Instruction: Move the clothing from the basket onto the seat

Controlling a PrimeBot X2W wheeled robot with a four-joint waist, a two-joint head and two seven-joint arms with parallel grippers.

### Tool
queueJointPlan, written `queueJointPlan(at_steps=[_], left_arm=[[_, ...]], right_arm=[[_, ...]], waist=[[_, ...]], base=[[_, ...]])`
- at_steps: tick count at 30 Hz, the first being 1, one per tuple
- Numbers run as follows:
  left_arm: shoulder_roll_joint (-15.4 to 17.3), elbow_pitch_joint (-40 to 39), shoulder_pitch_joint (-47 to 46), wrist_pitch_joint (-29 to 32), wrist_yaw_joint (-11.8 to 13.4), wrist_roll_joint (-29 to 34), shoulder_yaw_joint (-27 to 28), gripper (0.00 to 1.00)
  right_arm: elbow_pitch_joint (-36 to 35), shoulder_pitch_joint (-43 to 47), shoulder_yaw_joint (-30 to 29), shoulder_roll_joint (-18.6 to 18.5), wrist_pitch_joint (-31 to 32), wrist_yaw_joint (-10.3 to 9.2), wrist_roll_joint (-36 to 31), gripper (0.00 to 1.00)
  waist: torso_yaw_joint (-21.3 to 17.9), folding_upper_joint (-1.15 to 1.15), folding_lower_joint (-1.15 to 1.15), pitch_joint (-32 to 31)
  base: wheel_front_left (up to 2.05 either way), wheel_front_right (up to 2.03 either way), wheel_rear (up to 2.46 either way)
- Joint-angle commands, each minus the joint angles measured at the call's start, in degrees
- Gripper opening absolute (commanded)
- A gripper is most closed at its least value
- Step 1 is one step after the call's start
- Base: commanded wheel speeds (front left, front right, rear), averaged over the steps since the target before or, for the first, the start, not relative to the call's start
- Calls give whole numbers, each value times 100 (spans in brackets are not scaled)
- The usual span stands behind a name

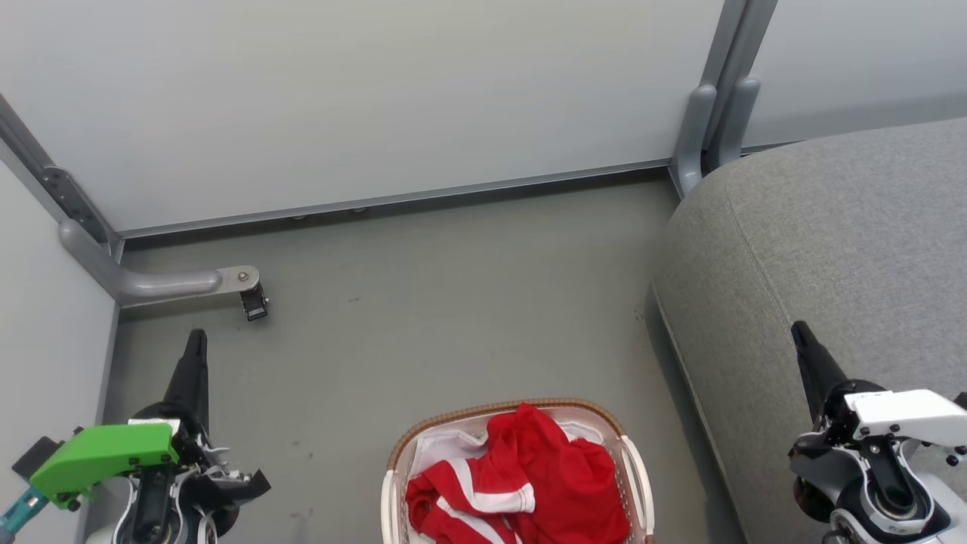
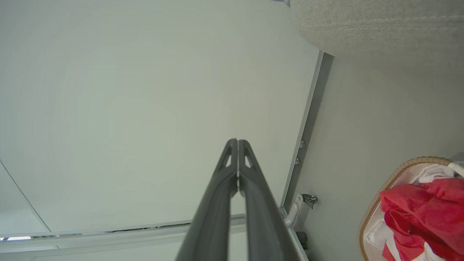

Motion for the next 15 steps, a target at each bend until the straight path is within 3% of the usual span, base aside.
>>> queueJointPlan(at_steps=[1, 10, 15], left_arm=[[-9, 47, 16, 0, 0, 0, 0, 100], [-24, 94, 153, -213, -62, 131, -173, 100], [-19, 82, 210, -352, -101, 299, -229, 100]], right_arm=[[37, 18, 9, 35, 0, 0, 0, 100], [123, 147, -113, 297, -4, 0, -327, 100], [129, 196, -282, 418, -8, 0, -678, 100]], waist=[[0, 0, 0, 0], [0, 9, 0, -4], [2, 1, 0, 6]], base=[[0, 0, 0], [0, 0, 0], [0, 0, 0]])
